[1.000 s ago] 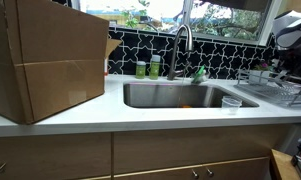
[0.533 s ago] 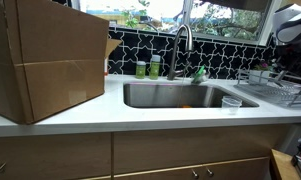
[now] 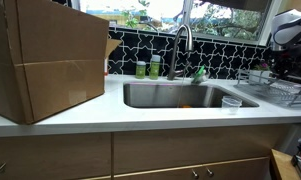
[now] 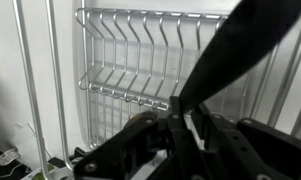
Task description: Pick up the spoon in the dishes drying rack and rinse it on the tap running tap water twice before putting it back in the dishes washing rack
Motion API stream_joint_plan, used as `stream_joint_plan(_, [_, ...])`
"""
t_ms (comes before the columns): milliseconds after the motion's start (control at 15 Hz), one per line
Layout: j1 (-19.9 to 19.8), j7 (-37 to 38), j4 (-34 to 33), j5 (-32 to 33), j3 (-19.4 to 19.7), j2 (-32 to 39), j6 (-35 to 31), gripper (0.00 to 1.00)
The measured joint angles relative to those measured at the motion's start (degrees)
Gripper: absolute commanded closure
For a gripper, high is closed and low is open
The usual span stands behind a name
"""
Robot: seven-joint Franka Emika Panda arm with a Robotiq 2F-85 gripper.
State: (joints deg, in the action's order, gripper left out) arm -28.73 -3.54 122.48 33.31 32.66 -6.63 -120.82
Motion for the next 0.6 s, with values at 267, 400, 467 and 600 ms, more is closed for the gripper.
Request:
stream_joint_plan(267, [-0.3,0.4,1.5,-4.9,0.0,0.0,-0.1,0.96])
stream_joint_plan(400, [-0.7,0.4,2.0,-6.8,0.1,0.0,-0.1,0.96])
stream_joint_plan(467, [-0.9,0.4,2.4,-7.7,0.2,0.0,-0.1,0.96])
stream_joint_plan(600, [-1.3,0.4,3.1,-9.4,0.5,0.2,-0.1,0.96])
